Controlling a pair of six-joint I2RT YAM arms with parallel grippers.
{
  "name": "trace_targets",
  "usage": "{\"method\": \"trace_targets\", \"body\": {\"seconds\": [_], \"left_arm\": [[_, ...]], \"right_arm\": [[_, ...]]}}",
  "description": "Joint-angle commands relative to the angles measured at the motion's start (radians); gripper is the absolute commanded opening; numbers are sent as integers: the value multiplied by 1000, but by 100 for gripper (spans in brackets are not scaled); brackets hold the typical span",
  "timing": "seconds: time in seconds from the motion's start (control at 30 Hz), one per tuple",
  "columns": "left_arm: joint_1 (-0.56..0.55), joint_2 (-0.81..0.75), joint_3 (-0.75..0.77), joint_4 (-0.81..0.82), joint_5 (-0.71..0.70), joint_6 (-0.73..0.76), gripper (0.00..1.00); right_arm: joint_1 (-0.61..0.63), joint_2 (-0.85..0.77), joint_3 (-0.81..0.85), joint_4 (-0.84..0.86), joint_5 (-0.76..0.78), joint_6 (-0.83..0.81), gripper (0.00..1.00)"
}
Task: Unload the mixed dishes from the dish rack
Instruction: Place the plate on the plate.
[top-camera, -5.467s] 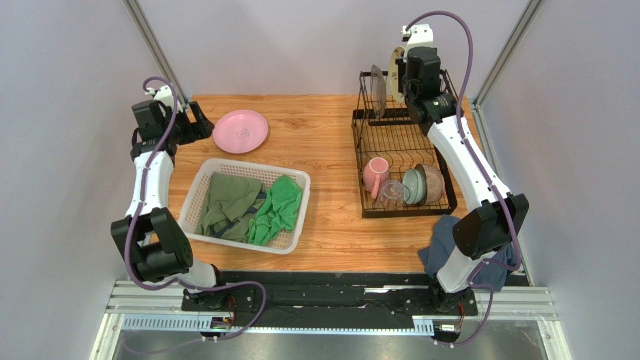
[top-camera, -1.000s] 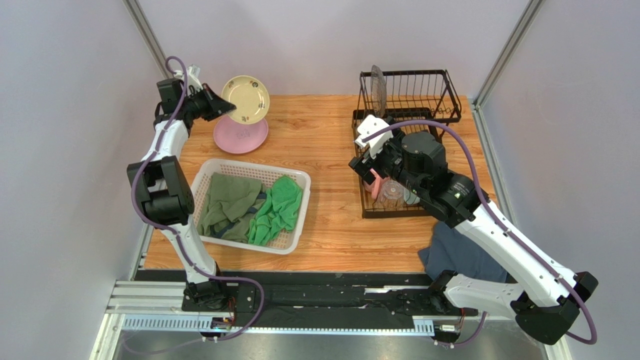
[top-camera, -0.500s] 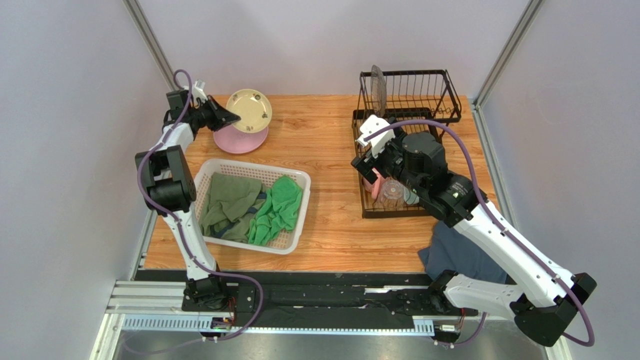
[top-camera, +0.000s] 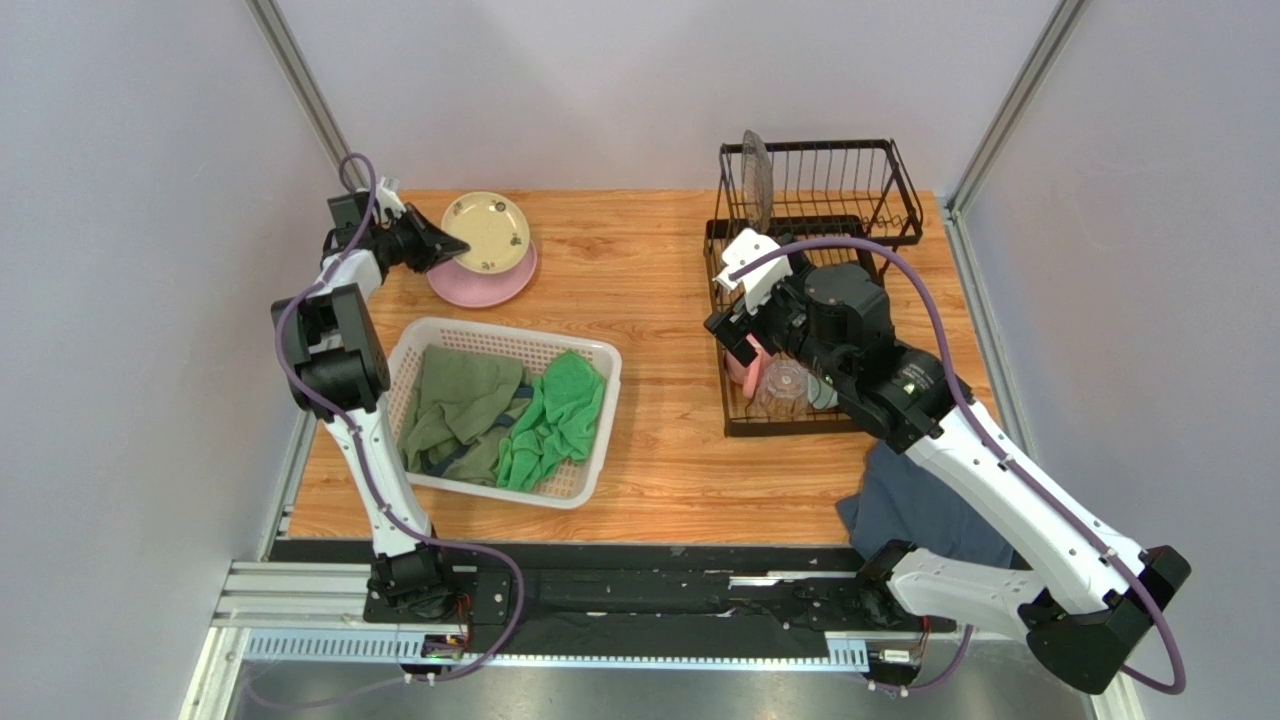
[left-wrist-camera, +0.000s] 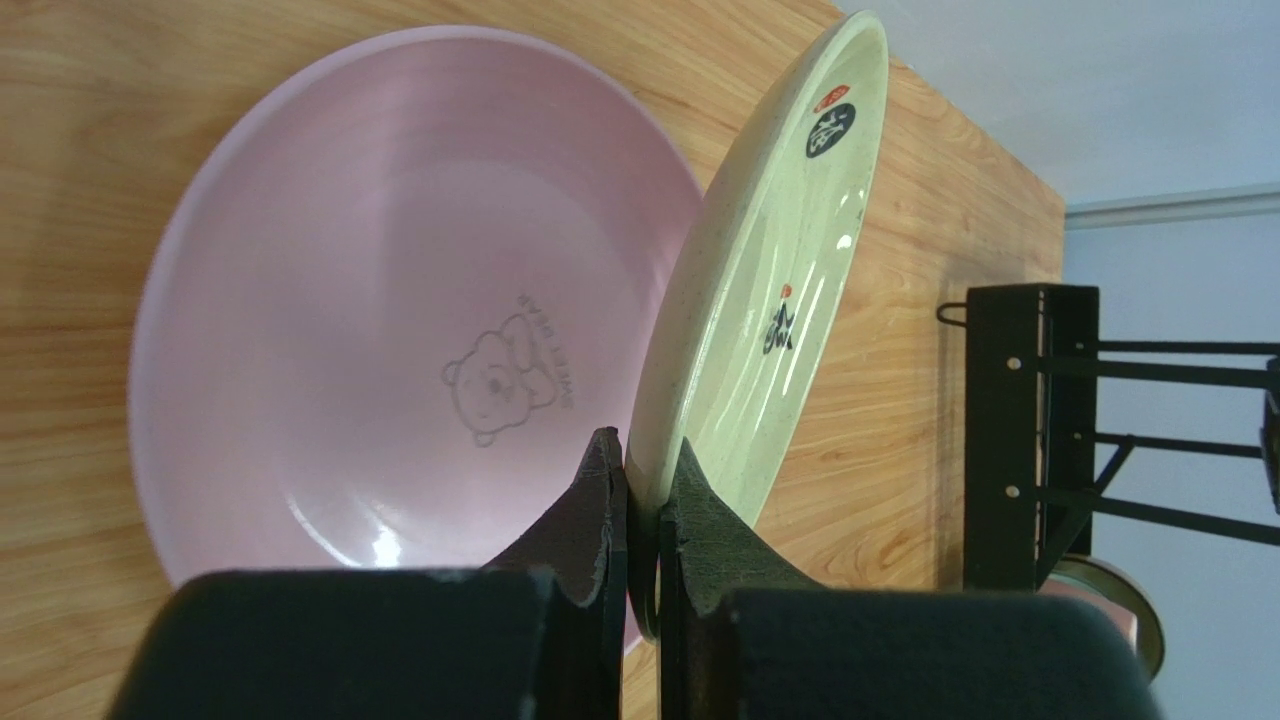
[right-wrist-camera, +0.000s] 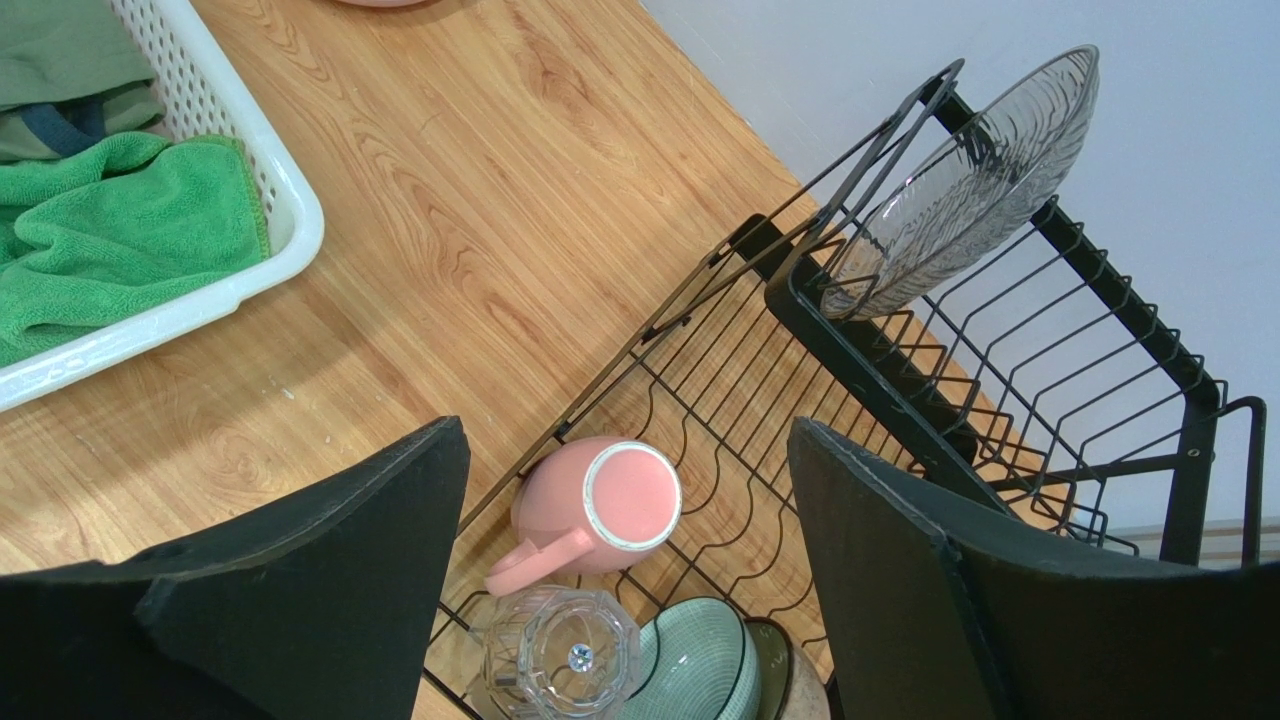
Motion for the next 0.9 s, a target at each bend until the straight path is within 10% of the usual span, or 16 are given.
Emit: {"method": "trace_targets", "body": {"seconds": [0.0,0.87], "left_arm": [[17,14,57,-18,-15,29,0],[20,49,59,-120,-41,95,17]], "right_arm": [[-4,-3,-6,40,-2,2,84],[-33,-2,10,42,27,-2,84]]}}
